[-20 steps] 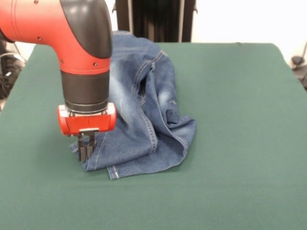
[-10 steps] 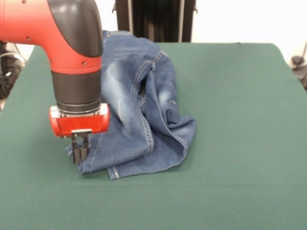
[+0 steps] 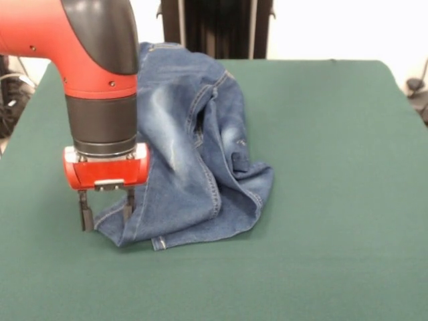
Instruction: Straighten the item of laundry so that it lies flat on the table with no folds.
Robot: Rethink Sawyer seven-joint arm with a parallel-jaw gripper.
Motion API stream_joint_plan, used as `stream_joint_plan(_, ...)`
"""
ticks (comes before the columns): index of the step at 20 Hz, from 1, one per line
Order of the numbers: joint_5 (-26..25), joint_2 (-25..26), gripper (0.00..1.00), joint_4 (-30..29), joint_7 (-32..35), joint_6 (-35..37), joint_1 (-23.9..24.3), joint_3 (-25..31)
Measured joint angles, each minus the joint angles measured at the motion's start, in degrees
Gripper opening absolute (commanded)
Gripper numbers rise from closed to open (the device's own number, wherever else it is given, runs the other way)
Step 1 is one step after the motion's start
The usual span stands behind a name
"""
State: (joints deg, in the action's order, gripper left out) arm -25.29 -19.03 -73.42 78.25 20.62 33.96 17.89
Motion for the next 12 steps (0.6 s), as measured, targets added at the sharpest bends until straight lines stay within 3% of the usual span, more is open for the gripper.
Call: stream_joint_plan(12, 0.0, -0.4, 1.0, 2.9, 0.0, 2.1, -3.5, -0.8)
